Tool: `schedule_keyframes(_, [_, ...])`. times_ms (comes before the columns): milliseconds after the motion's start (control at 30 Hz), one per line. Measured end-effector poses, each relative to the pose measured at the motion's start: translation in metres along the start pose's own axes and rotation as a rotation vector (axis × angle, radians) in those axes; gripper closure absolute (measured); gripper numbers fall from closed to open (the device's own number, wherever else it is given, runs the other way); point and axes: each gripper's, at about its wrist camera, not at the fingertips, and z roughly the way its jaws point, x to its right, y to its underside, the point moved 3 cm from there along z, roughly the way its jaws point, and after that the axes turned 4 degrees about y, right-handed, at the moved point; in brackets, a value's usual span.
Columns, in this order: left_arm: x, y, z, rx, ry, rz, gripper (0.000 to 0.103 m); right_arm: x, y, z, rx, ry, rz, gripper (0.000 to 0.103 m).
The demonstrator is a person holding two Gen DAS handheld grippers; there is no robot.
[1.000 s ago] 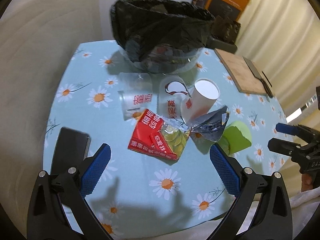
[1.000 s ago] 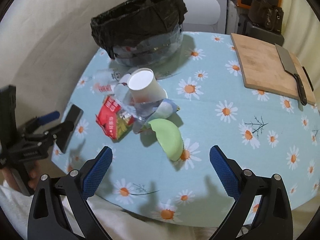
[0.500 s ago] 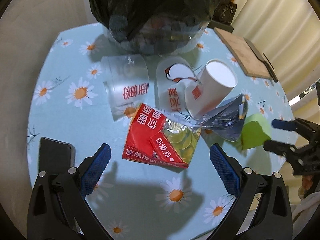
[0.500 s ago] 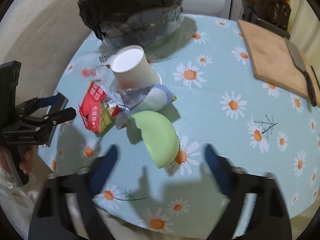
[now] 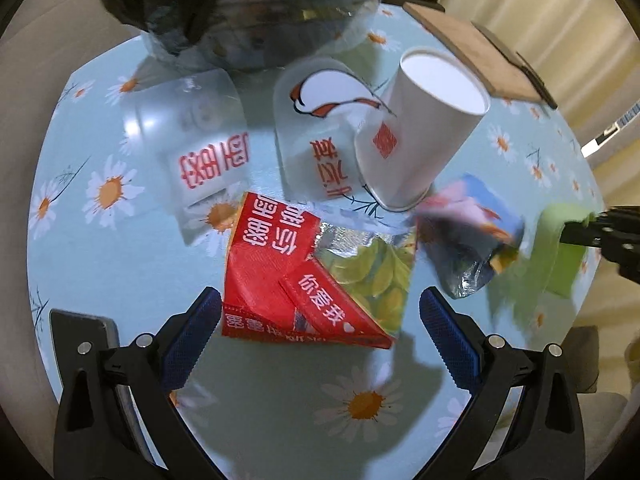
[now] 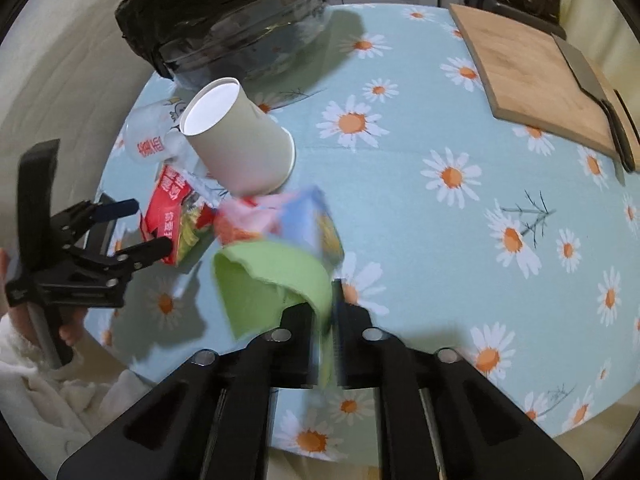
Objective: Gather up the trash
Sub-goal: 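Grasp the lime green cup with the right gripper, then grasp the red snack bag with the left gripper while the right holds the green cup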
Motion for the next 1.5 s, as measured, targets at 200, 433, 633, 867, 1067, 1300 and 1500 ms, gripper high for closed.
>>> schedule_keyframes(200, [0.005,-0.006,0.02,-0.039,-0.034,0.076,0.006,0.004,0.011,-0.011,0.005,0.025,0.024,0.098])
schedule_keyframes(433, [0.005,-0.013,0.031,-0.038,-0.053,0.127,0.005,0.014,0.022,-0.023,0.011,0.011,0.079,0.098])
schedule_keyframes(633, [0.0,-0.014,0.034,-0.012,-0.023,0.102,0.005,0.014,0.033,-0.027,0.01,-0.001,0.093,0.098])
schedule_keyframes(867, [-0.01,-0.004,0.023,-0.007,-0.007,0.071,0.013,0.016,0.042,-0.032,0.029,0.013,0.084,0.098])
schedule_keyframes(1067, [-0.017,0.01,0.01,-0.016,-0.001,0.048,0.023,0.023,0.04,-0.04,0.063,0.004,0.071,0.098])
schedule_keyframes(1300, [-0.029,0.026,-0.004,-0.028,-0.008,-0.044,0.075,0.023,0.033,-0.048,0.109,-0.018,0.012,0.098])
schedule_keyframes(1500, [-0.026,0.037,-0.013,-0.007,-0.044,-0.038,0.079,0.021,0.029,-0.054,0.145,-0.035,-0.028,0.098])
